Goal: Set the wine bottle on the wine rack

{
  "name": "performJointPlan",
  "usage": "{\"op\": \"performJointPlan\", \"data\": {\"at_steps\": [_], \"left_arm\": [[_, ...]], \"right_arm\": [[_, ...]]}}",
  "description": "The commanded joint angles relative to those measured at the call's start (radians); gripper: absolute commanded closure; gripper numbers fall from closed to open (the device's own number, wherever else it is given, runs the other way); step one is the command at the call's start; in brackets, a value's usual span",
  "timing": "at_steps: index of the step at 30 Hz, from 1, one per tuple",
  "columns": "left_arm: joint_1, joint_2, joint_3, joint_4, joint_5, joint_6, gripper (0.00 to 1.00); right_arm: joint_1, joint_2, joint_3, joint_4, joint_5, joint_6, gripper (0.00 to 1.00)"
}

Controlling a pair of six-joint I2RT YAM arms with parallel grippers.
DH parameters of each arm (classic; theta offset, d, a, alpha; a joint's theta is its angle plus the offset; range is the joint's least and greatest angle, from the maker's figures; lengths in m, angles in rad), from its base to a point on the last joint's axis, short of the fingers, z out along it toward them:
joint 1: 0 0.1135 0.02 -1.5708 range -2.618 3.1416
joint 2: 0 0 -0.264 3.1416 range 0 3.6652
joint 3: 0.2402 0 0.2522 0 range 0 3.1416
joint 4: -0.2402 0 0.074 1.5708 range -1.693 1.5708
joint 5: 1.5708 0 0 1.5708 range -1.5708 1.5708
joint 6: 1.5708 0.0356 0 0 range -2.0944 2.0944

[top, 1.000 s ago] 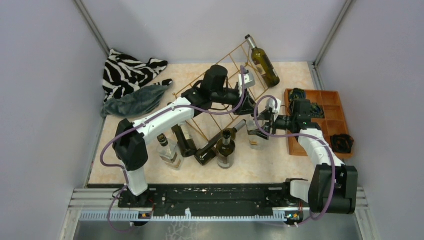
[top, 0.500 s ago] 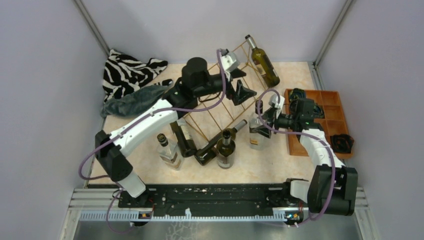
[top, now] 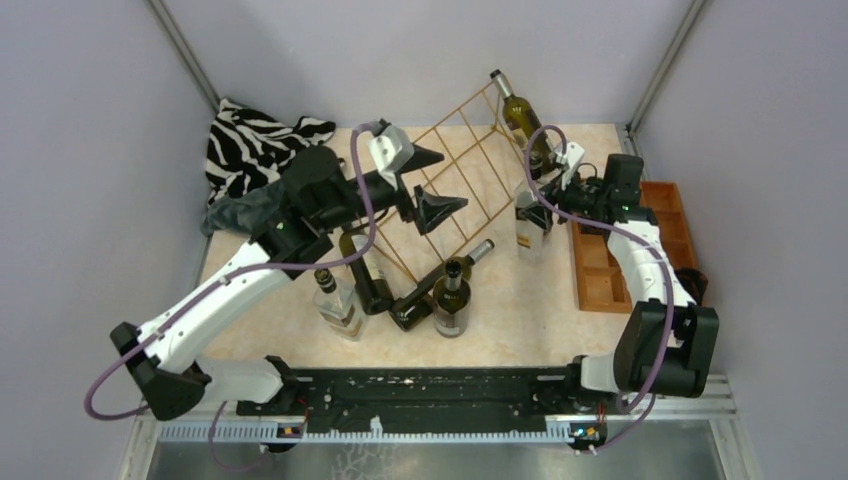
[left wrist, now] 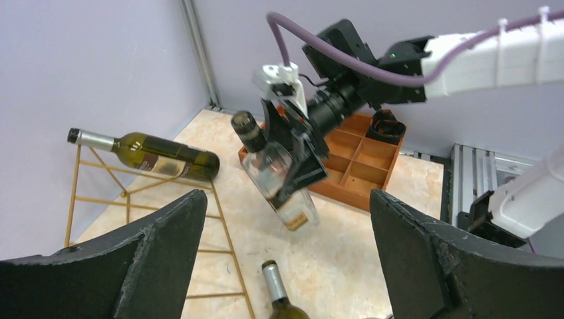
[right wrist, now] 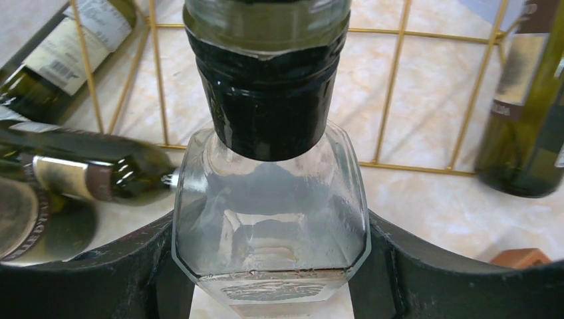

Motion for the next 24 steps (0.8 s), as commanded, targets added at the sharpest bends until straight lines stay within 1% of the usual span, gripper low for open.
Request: {"op": "performJointPlan", "data": {"at_steps": [1, 9, 10, 19, 24], "left_arm": [[0.003, -0.097, -0.050, -0.052, -0.044, -0.005, 0.03], [0.003, -0.220, -0.127, -0.088, -0.112, -0.051, 0.02], [0.002, -0.233, -0.135, -0.093, -0.120, -0.075, 0.03], [0.001, -0.329, -0.194, -0.120, -0.167, -0.138, 0.03], [0.003, -0.354, -0.205, -0.142, -0.184, -0.157, 0.03]], "right_arm": [[-0.006, 0.054, 0.166, 0.100, 0.037, 0.045, 1.00], [0.026, 0.217, 0.385, 0.064, 0.143, 0.042, 1.00], [0.030, 0.235, 0.418, 0.061, 0.154, 0.042, 1.00], [0.078, 0.394, 0.615, 0.060, 0.229, 0.052, 1.00], [0.097, 0.474, 0.682, 0.080, 0.258, 0.064, 1.00]]}}
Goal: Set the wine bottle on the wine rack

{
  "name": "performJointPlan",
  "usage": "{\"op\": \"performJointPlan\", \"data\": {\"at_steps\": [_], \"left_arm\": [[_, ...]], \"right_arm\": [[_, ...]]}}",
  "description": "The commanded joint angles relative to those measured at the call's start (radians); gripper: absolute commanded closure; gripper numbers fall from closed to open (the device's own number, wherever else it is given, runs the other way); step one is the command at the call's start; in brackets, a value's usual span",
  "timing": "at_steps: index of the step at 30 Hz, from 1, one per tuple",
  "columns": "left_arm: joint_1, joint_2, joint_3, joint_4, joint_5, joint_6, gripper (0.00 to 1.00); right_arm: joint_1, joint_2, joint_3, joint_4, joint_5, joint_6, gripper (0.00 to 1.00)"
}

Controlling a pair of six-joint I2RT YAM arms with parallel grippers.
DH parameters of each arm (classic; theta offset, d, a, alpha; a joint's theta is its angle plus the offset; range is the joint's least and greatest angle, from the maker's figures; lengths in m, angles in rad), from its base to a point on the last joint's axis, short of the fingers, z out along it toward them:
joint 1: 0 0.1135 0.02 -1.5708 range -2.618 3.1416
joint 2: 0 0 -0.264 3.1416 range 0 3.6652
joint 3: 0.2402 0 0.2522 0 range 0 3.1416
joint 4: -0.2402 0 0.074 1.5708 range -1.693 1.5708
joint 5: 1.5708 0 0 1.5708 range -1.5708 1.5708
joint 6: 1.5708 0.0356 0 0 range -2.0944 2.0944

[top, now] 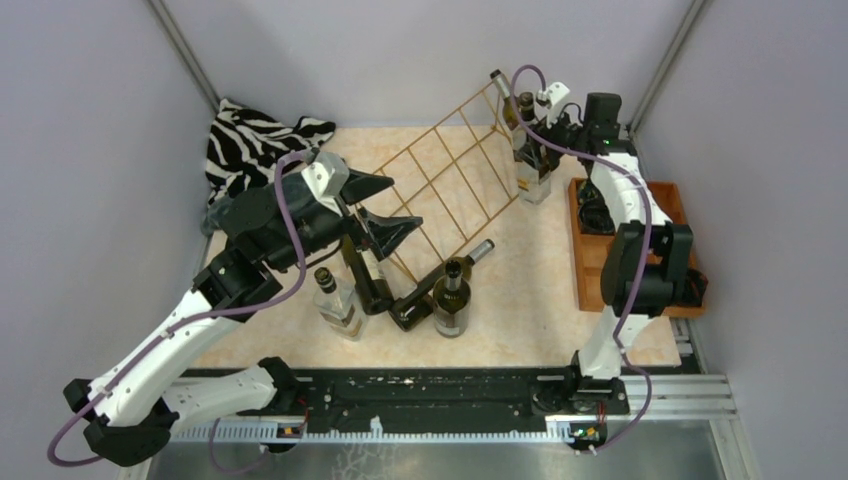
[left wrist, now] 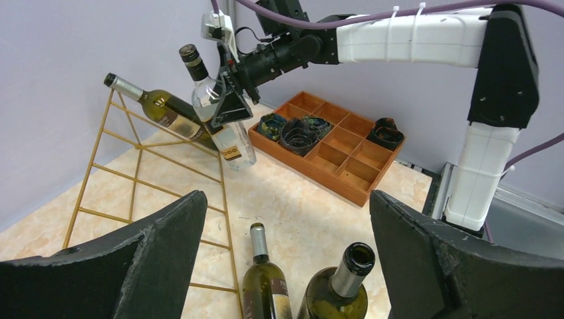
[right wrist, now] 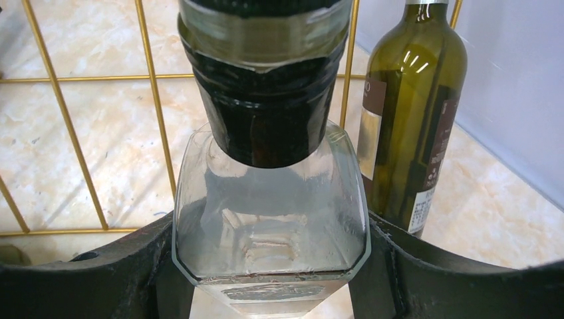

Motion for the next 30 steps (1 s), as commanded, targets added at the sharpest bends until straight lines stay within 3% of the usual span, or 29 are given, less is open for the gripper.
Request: {"op": "performJointPlan", "data": {"at_steps": [1, 16, 30], "left_arm": [[0.002, -0.027, -0.013, -0.021, -0.032, -0.035, 0.03], [0.003, -0.040, -0.060, 0.001, -0.044, -0.050, 0.04], [0.003, -0.035, -0.087, 0.035, -0.055, -0.070, 0.04]], "right_arm": [[0.019, 0.031, 0.129, 0.116, 0.005, 0.020, 1.00], [0.025, 0.183, 0.254, 0.122, 0.022, 0.026, 1.00], [0.082, 0.290, 0.357, 0.029, 0.069, -0.029, 1.00]]}}
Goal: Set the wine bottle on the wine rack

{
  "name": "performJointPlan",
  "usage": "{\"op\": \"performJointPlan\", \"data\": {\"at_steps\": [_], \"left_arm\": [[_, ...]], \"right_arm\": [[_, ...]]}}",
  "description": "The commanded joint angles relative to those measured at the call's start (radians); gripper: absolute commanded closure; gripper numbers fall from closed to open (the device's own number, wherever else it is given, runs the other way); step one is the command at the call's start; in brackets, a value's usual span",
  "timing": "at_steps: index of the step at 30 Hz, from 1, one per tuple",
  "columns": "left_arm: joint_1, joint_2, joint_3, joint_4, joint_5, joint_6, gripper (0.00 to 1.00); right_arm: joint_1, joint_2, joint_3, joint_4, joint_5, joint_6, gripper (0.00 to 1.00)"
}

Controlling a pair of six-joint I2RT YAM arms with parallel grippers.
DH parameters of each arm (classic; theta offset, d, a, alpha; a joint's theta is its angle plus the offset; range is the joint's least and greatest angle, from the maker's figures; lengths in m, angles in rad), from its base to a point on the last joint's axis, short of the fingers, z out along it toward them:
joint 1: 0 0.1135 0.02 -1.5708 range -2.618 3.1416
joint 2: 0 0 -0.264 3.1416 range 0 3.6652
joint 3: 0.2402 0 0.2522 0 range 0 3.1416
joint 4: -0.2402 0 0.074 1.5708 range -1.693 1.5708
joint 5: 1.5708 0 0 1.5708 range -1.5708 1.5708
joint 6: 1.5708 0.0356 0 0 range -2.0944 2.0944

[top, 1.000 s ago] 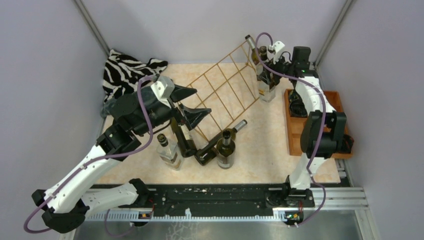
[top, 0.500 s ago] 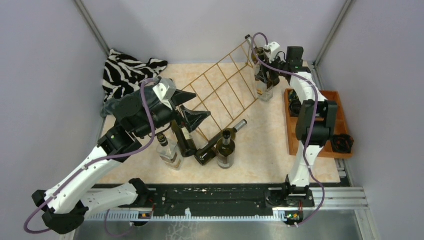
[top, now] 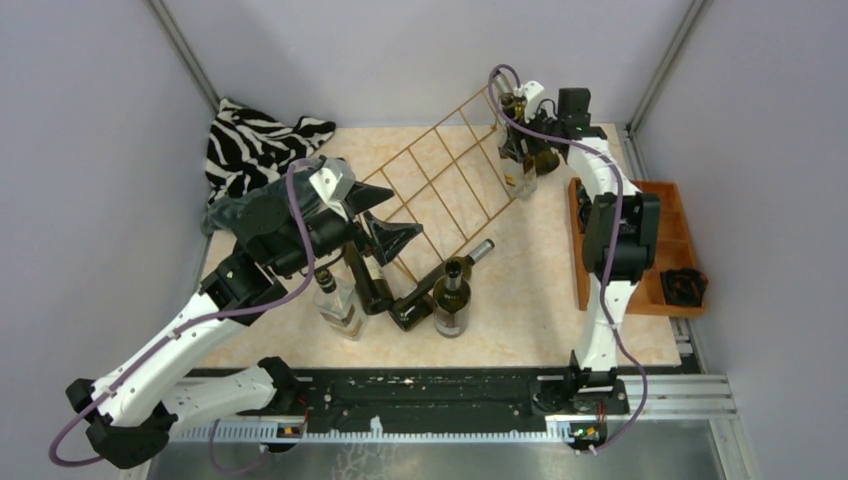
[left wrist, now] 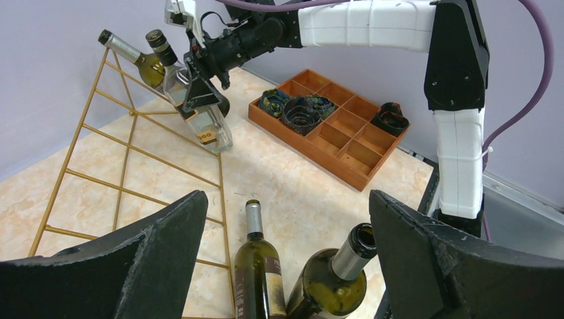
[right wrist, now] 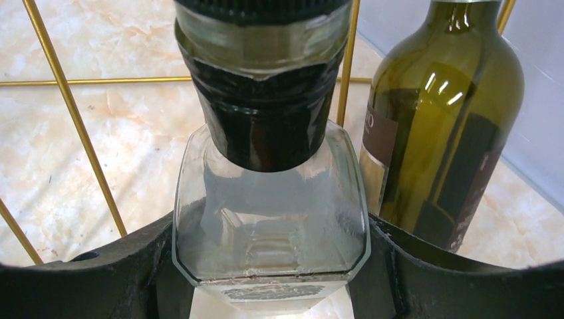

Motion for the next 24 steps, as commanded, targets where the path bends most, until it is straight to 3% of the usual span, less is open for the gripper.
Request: {"op": "performJointPlan", "data": {"at_steps": [1, 12, 24], "left_arm": [[0.002, -0.007, -0.010, 0.043, -0.017, -0.019, 0.04], [0.002, 0.028, -0.002, 0.048, -0.011, -0.020, 0.04], [0.002, 0.042, -0.019, 0.069, -0.010, -0.033, 0.04]], "right_arm": [[0.016, 0.004, 0.121, 0.042, -0.005, -0.032, 1.00], [0.053, 0.082, 0.196, -0.034, 0.024, -0.066, 0.76], [0.079, 0.170, 0.310, -0.082, 0.054, -0.070, 0.73]]}}
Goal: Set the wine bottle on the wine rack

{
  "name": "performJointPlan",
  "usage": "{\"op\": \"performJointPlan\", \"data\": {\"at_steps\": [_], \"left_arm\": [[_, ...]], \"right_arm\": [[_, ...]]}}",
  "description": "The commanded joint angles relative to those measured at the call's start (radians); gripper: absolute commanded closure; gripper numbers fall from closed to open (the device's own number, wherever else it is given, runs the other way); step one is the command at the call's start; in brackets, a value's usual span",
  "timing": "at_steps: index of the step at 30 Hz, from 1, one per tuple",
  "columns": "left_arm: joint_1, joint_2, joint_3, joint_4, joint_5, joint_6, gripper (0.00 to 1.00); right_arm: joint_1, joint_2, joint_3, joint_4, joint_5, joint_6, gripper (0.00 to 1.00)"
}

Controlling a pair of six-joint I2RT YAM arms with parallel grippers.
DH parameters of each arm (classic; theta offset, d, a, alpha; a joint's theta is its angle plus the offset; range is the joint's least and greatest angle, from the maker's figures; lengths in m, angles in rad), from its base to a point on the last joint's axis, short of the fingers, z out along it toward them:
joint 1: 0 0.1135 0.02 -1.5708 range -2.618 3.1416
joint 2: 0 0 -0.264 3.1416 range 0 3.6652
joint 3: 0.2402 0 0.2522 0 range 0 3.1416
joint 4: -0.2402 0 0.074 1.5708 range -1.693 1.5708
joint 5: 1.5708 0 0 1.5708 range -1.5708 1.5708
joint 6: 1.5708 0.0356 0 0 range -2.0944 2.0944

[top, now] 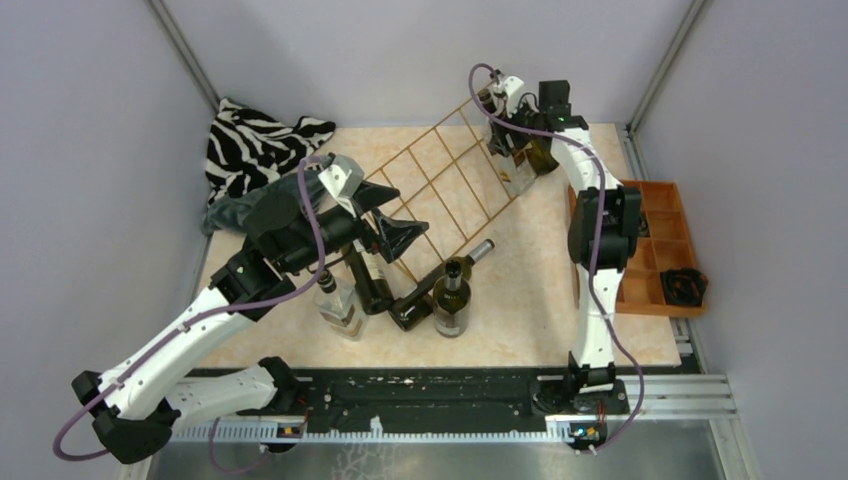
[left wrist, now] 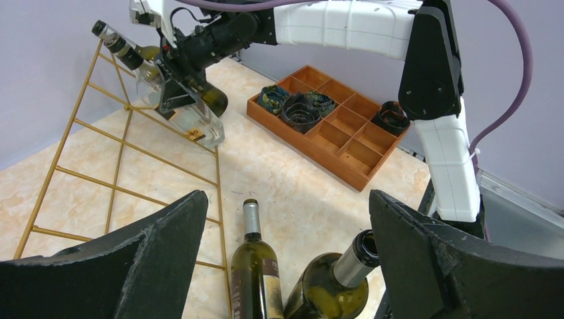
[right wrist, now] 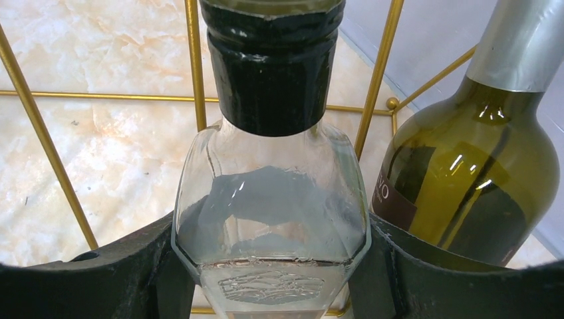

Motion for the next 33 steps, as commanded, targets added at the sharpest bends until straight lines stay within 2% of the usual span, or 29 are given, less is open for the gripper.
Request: {"op": "performJointPlan", "data": {"at_steps": [1, 6, 10, 19, 33], "left_arm": [[0.002, 0.008, -0.015, 0.044, -0.006, -0.018, 0.04], [0.002, 0.010, -0.022, 0.050, -0.008, -0.022, 0.04], [0.002, 0.015, -0.021, 0.050, -0.013, -0.018, 0.04], [0.002, 0.027, -0.012, 0.051, -0.009, -0.017, 0.04], [0.002, 0.023, -0.007, 0.049, -0.004, -0.020, 0.04]], "right_arm": [[0.013, 0.034, 0.102, 0.016, 0.005, -0.014, 0.73], [0.012, 0.063, 0.134, 0.022, 0.007, -0.004, 0.73], [0.019, 0.078, 0.152, 0.024, 0.007, -0.001, 0.68], [0.026, 0.091, 0.162, 0.032, 0.014, 0.005, 0.50], [0.030, 0.091, 0.169, 0.044, 0.017, 0.022, 0.31]]}}
